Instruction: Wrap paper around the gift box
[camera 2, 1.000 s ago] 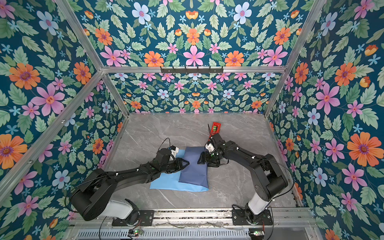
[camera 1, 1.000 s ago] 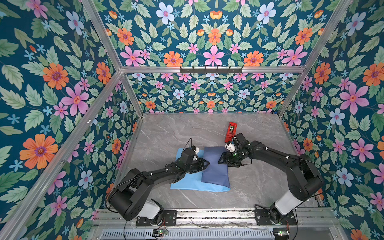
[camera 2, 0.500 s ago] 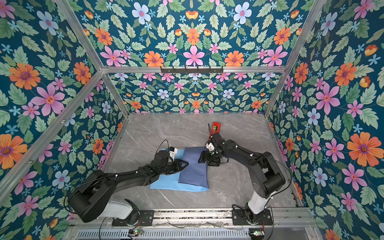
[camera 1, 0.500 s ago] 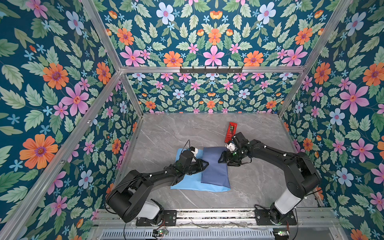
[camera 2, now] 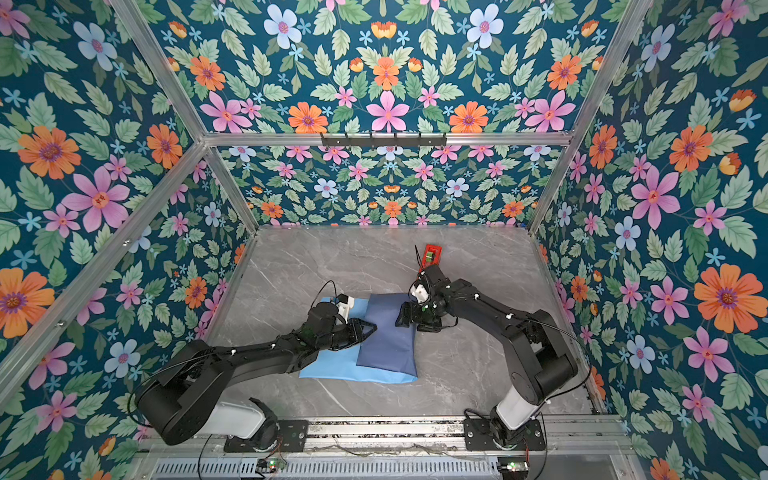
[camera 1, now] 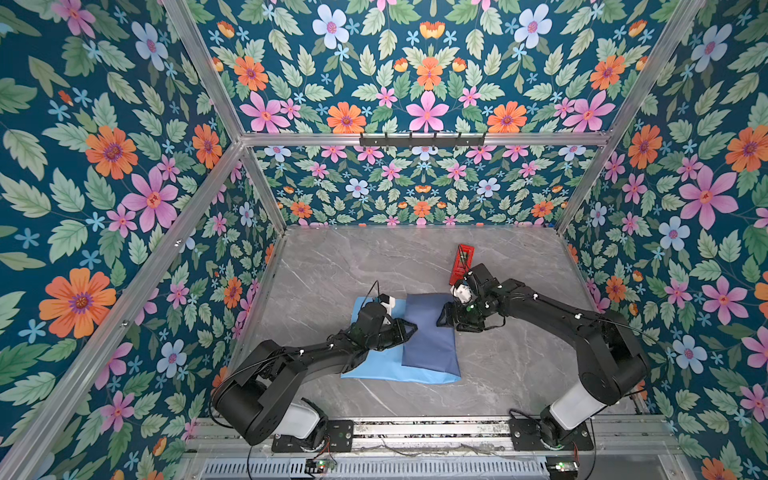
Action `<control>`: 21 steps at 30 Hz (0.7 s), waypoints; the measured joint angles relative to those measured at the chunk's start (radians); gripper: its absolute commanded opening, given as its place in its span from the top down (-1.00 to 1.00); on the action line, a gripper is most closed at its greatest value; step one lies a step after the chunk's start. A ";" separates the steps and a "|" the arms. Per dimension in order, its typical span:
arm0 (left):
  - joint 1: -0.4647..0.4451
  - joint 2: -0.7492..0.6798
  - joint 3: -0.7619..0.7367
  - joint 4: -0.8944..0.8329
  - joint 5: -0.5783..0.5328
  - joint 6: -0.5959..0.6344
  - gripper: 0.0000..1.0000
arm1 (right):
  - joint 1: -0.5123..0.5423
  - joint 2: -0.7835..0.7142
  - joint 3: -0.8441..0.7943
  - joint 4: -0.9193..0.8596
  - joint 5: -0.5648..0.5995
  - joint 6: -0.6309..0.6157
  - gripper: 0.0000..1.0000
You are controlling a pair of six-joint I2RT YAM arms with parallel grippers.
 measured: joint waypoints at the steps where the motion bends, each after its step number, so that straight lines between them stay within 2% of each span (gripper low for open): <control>1: 0.000 -0.001 0.001 -0.002 -0.001 0.000 0.45 | 0.005 0.004 0.000 0.000 0.002 0.000 -0.56; 5: -0.001 -0.011 0.005 -0.028 -0.005 0.001 0.39 | 0.004 0.039 -0.003 0.000 -0.002 -0.006 -0.55; 7: -0.001 -0.017 0.008 -0.043 -0.009 0.003 0.29 | 0.005 0.044 -0.002 0.002 0.000 -0.016 -0.55; 12: 0.000 -0.051 0.022 -0.133 -0.018 0.008 -0.18 | 0.005 0.052 0.005 0.001 -0.003 -0.048 -0.54; 15: 0.005 -0.061 0.038 -0.196 -0.016 0.008 -0.38 | 0.005 0.053 0.006 0.000 -0.002 -0.063 -0.54; 19: 0.011 -0.044 0.077 -0.231 0.011 0.008 -0.45 | 0.005 0.058 0.008 -0.003 -0.003 -0.078 -0.53; 21: 0.011 -0.023 0.103 -0.240 0.024 0.012 -0.38 | 0.005 0.060 0.008 -0.004 -0.005 -0.085 -0.53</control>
